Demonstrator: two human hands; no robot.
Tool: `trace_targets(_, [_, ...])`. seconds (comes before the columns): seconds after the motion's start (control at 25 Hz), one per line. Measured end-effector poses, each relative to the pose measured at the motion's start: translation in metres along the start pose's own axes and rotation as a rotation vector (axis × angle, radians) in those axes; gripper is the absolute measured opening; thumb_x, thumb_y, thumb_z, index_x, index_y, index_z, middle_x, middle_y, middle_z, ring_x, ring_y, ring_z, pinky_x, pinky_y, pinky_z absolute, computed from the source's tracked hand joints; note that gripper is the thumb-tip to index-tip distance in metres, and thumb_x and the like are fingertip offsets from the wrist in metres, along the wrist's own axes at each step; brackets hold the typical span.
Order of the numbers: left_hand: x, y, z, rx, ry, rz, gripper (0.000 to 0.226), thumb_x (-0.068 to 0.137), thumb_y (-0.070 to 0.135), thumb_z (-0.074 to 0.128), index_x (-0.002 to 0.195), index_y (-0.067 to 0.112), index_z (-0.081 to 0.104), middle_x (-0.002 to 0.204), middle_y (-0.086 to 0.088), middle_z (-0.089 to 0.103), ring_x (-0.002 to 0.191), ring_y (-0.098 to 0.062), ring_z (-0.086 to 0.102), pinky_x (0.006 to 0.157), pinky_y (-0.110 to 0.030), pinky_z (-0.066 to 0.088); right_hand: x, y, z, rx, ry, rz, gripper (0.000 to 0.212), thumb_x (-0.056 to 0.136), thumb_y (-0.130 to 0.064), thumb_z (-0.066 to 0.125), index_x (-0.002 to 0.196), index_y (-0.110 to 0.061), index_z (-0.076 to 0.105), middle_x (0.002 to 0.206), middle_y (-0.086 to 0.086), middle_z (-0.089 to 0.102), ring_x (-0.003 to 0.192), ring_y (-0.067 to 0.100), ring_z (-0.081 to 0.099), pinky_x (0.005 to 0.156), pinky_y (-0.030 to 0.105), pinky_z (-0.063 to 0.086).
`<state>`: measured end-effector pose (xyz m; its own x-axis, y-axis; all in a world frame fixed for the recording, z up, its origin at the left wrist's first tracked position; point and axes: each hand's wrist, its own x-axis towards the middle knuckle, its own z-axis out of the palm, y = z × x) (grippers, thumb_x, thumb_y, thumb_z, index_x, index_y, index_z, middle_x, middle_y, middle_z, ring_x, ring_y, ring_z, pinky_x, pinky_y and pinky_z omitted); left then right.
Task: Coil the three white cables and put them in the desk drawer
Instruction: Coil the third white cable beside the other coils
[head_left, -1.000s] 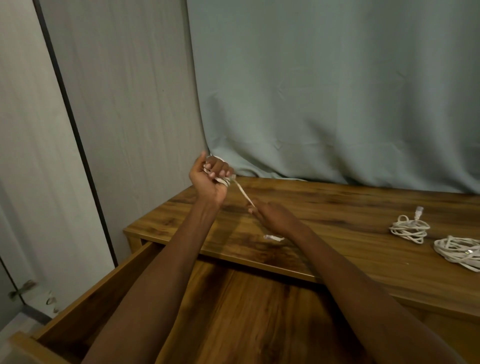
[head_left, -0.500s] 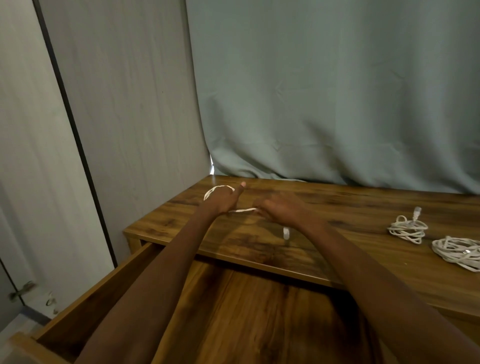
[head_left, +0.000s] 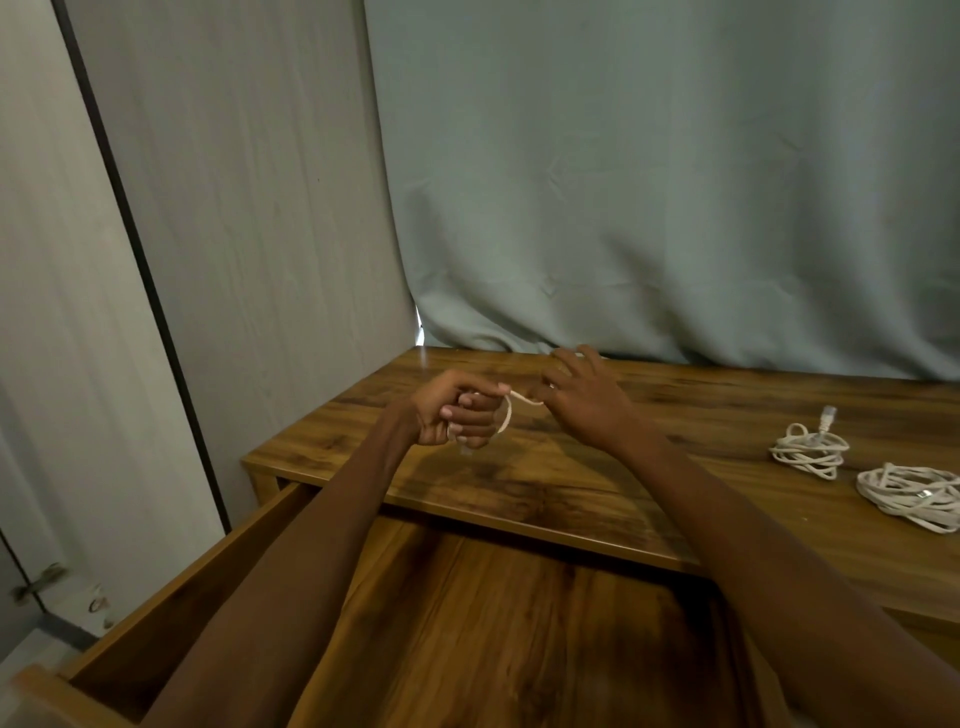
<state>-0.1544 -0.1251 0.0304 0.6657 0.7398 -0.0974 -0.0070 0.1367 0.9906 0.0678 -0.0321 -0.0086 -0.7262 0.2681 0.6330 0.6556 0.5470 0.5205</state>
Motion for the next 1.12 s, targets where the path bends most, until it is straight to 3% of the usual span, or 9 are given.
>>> trace_targets(0.12, [0.004, 0.0, 0.009, -0.243, -0.094, 0.207, 0.054, 0.098, 0.018, 0.04, 0.044, 0.018, 0.044, 0.031, 0.004, 0.023, 0.032, -0.013, 0.017, 0.045, -0.029, 0.019, 0.001, -0.016, 0.0, 0.282, 0.039, 0.039, 0.029, 0.094, -0.022, 0.044, 0.109, -0.014, 0.068, 0.108, 0.008, 0.067, 0.111, 0.035, 0.059, 0.095, 0.044, 0.042])
trace_targets(0.2, [0.008, 0.0, 0.015, -0.34, -0.098, 0.342, 0.053, 0.096, 0.02, 0.038, 0.044, 0.019, 0.046, 0.029, 0.004, 0.023, 0.033, -0.014, 0.02, 0.045, -0.029, 0.02, 0.002, -0.031, -0.01, 0.6, -0.002, 0.193, 0.021, 0.098, -0.02, 0.048, 0.108, -0.013, 0.065, 0.104, 0.009, 0.068, 0.099, 0.03, 0.061, 0.085, 0.042, 0.047])
trace_targets(0.36, [0.013, -0.004, 0.016, -0.493, 0.0, 0.555, 0.053, 0.096, 0.021, 0.039, 0.043, 0.023, 0.036, 0.027, 0.005, 0.031, 0.03, -0.012, 0.02, 0.044, -0.026, 0.019, 0.007, -0.057, -0.017, 1.255, -0.07, 0.531, 0.027, 0.1, -0.025, 0.043, 0.115, -0.026, 0.066, 0.07, -0.006, 0.062, 0.066, 0.016, 0.056, 0.069, 0.039, 0.046])
trace_targets(0.48, [0.011, -0.007, 0.016, -0.511, 0.019, 0.602, 0.053, 0.094, 0.02, 0.036, 0.041, 0.023, 0.035, 0.026, 0.004, 0.035, 0.027, -0.012, 0.02, 0.04, -0.025, 0.018, 0.012, -0.063, -0.026, 1.609, 0.01, 0.672, 0.035, 0.099, -0.01, 0.042, 0.112, -0.03, 0.068, 0.054, -0.008, 0.044, 0.054, 0.009, 0.041, 0.063, 0.035, 0.038])
trace_targets(0.56, [0.009, -0.009, 0.018, -0.494, -0.005, 0.59, 0.051, 0.092, 0.02, 0.035, 0.041, 0.023, 0.032, 0.026, 0.004, 0.033, 0.027, -0.012, 0.018, 0.04, -0.025, 0.015, 0.012, -0.062, -0.038, 1.682, 0.051, 0.677, 0.029, 0.102, -0.014, 0.046, 0.109, -0.029, 0.071, 0.055, -0.006, 0.04, 0.053, 0.011, 0.038, 0.061, 0.033, 0.037])
trace_targets(0.68, [0.007, -0.011, 0.023, -0.47, -0.028, 0.532, 0.051, 0.091, 0.022, 0.033, 0.039, 0.023, 0.033, 0.026, 0.004, 0.024, 0.026, -0.011, 0.014, 0.039, -0.024, 0.009, 0.014, -0.058, -0.057, 1.639, 0.061, 0.623, 0.02, 0.099, -0.036, 0.058, 0.105, -0.026, 0.074, 0.058, -0.001, 0.042, 0.056, 0.015, 0.037, 0.054, 0.026, 0.034])
trace_targets(0.84, [0.006, -0.011, 0.028, -0.444, -0.057, 0.498, 0.052, 0.09, 0.022, 0.035, 0.038, 0.022, 0.031, 0.025, 0.004, 0.02, 0.026, -0.011, 0.015, 0.038, -0.021, 0.01, 0.02, -0.053, -0.068, 1.587, -0.046, 0.625, 0.037, 0.094, -0.04, 0.064, 0.07, -0.012, 0.062, 0.056, 0.001, 0.051, 0.056, 0.016, 0.046, 0.06, 0.031, 0.041])
trace_targets(1.04, [0.009, -0.013, 0.031, -0.44, -0.057, 0.488, 0.057, 0.095, 0.018, 0.038, 0.038, 0.02, 0.04, 0.026, 0.002, 0.036, 0.028, -0.014, 0.027, 0.041, -0.026, 0.022, 0.021, -0.048, -0.072, 1.61, -0.08, 0.644, 0.038, 0.091, -0.044, 0.068, 0.086, -0.006, 0.069, 0.063, 0.008, 0.049, 0.06, 0.021, 0.042, 0.057, 0.03, 0.038])
trace_targets(1.12, [0.01, -0.014, 0.028, -0.401, -0.049, 0.479, 0.058, 0.098, 0.018, 0.044, 0.04, 0.02, 0.049, 0.029, 0.003, 0.044, 0.03, -0.014, 0.036, 0.044, -0.027, 0.029, 0.021, -0.045, -0.071, 1.633, -0.085, 0.636, 0.032, 0.091, -0.043, 0.068, 0.08, -0.013, 0.07, 0.061, 0.008, 0.047, 0.06, 0.022, 0.04, 0.058, 0.032, 0.036])
